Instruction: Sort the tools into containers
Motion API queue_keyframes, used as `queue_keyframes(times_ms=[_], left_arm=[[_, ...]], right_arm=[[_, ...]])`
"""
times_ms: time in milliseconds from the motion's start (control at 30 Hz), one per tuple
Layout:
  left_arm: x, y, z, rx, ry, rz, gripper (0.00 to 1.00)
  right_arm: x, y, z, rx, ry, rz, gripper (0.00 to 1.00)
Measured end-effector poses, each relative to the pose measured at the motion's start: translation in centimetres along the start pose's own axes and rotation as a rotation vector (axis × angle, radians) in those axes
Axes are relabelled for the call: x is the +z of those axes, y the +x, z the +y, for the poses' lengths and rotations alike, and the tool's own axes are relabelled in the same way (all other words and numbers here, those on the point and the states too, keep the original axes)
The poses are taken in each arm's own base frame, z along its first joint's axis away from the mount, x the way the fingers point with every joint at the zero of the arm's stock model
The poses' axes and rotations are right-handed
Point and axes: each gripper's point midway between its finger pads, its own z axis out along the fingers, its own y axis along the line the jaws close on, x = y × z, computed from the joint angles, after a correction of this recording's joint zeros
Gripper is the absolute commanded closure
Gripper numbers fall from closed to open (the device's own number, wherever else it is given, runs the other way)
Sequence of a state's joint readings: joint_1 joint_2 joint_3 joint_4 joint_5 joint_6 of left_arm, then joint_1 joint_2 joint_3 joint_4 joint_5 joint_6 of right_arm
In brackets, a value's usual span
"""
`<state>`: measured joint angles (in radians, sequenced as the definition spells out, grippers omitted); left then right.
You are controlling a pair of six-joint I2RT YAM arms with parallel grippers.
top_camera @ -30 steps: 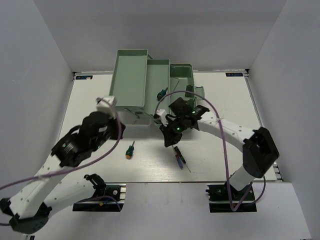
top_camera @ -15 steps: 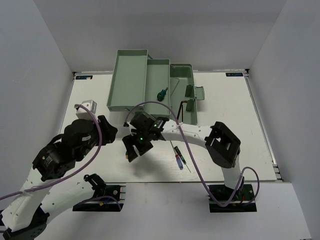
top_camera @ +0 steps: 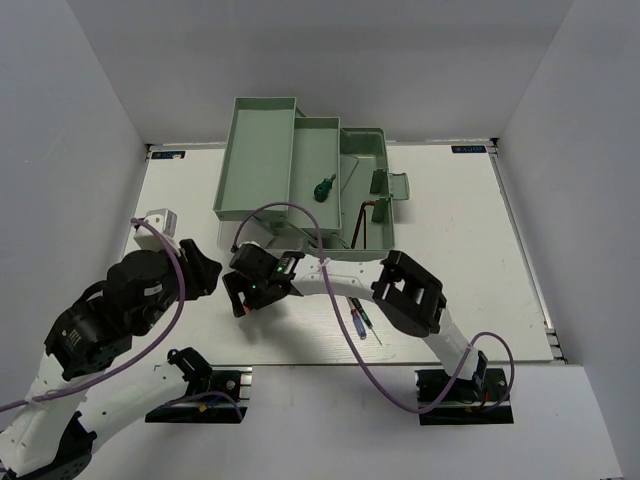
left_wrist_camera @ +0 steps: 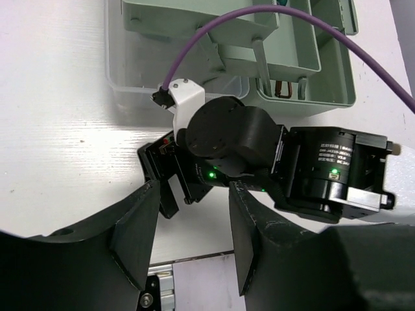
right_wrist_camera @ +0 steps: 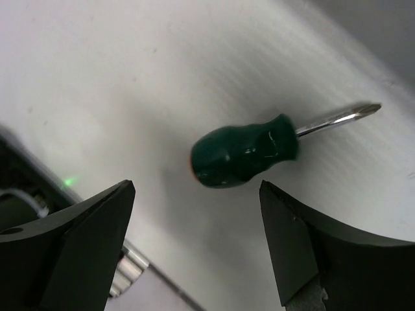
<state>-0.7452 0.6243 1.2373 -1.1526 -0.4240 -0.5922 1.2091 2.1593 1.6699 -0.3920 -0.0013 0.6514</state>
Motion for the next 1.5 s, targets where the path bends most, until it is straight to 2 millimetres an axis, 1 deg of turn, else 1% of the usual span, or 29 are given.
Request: queue_keyframes(times_ms=[67, 167, 333, 467, 567, 633, 667, 700, 733, 767, 833, 867, 900, 933, 967, 1000, 1033, 1100, 1167, 1233, 1333, 1400, 1500], left_arm=[[-0.1, 0.1, 0.1, 0.002, -0.003, 0.004, 0.43], [-0.2, 0.3, 0.3, 0.002, -0.004, 0.007, 0.43], [-0.3, 0.3, 0.3, 0.001, -0.001, 0.01, 0.43], [-0.2, 0.3, 0.2, 0.001, 0.0, 0.011, 0.43], [-0.2, 0.3, 0.2, 0.003, -0.002, 0.012, 0.43], [0.0, 0.4, 0.3, -0.008, -0.012, 0.013, 0.48], [0.2, 0.7, 0.5, -0.019, -0.026, 0.016, 0.57], [0.4, 1.0, 0.8, -0.031, -0.043, 0.021, 0.63], [0.8, 1.6, 1.2, -0.043, -0.068, 0.033, 0.69], [1.3, 2.4, 1.5, -0.052, -0.089, 0.048, 0.72], [2.6, 4.5, 2.2, -0.052, -0.126, 0.09, 0.74], [3.6, 6.2, 2.7, -0.04, -0.148, 0.125, 0.74], [4.6, 8.1, 3.1, -0.027, -0.166, 0.164, 0.69], [5.5, 9.9, 3.6, -0.004, -0.187, 0.21, 0.63], [6.4, 12.0, 4.1, 0.027, -0.207, 0.268, 0.56], [7.1, 13.2, 4.3, 0.053, -0.222, 0.313, 0.36], [7.7, 14.1, 4.3, 0.079, -0.231, 0.349, 0.29], [9.2, 14.9, 3.6, 0.109, -0.233, 0.396, 0.21], [10.8, 15.7, 2.9, 0.139, -0.23, 0.437, 0.18], [12.3, 16.7, 2.4, 0.175, -0.229, 0.484, 0.16], [14.1, 18.1, 2.1, 0.221, -0.222, 0.534, 0.16], [15.1, 18.9, 2.1, 0.242, -0.213, 0.55, 0.16], [16.2, 19.8, 2.5, 0.268, -0.213, 0.571, 0.16]], right_arm=[[0.6, -0.3, -0.3, -0.013, 0.039, -0.027, 0.18], [1.2, -0.6, -1.4, -0.025, 0.1, -0.058, 0.19], [1.6, -1.1, -2.7, -0.046, 0.161, -0.09, 0.21], [1.7, -1.2, -2.8, -0.061, 0.168, -0.095, 0.22], [1.6, -1.1, -2.6, -0.127, 0.138, -0.08, 0.22], [1.5, -0.4, -2.1, -0.211, 0.061, -0.063, 0.22], [1.0, 0.3, -2.0, -0.261, 0.015, -0.053, 0.22], [0.1, 1.8, -2.3, -0.348, -0.05, -0.033, 0.24], [-0.9, 3.0, -2.7, -0.394, -0.088, -0.012, 0.26], [-2.2, 4.4, -3.1, -0.471, -0.144, 0.0, 0.31], [-4.8, 6.9, -4.3, -0.602, -0.225, 0.028, 0.58], [-6.0, 7.7, -4.7, -0.66, -0.264, 0.028, 0.76], [-7.1, 8.0, -4.9, -0.708, -0.298, 0.019, 0.96], [-8.0, 7.8, -5.1, -0.747, -0.322, 0.001, 1.0], [-9.0, 7.6, -5.4, -0.776, -0.341, -0.022, 1.0], [-10.0, 7.2, -5.7, -0.804, -0.353, -0.049, 1.0], [-10.8, 6.9, -5.9, -0.823, -0.361, -0.074, 1.0], [-13.0, 6.1, -6.6, -0.861, -0.37, -0.131, 1.0], [-14.7, 5.3, -6.8, -0.887, -0.374, -0.179, 1.0], [-16.3, 4.6, -6.7, -0.906, -0.382, -0.221, 0.9], [-18.2, 3.7, -6.9, -0.92, -0.382, -0.272, 0.84], [-19.3, 3.3, -7.6, -0.915, -0.373, -0.301, 0.83], [-20.3, 3.3, -8.9, -0.901, -0.354, -0.321, 0.82]])
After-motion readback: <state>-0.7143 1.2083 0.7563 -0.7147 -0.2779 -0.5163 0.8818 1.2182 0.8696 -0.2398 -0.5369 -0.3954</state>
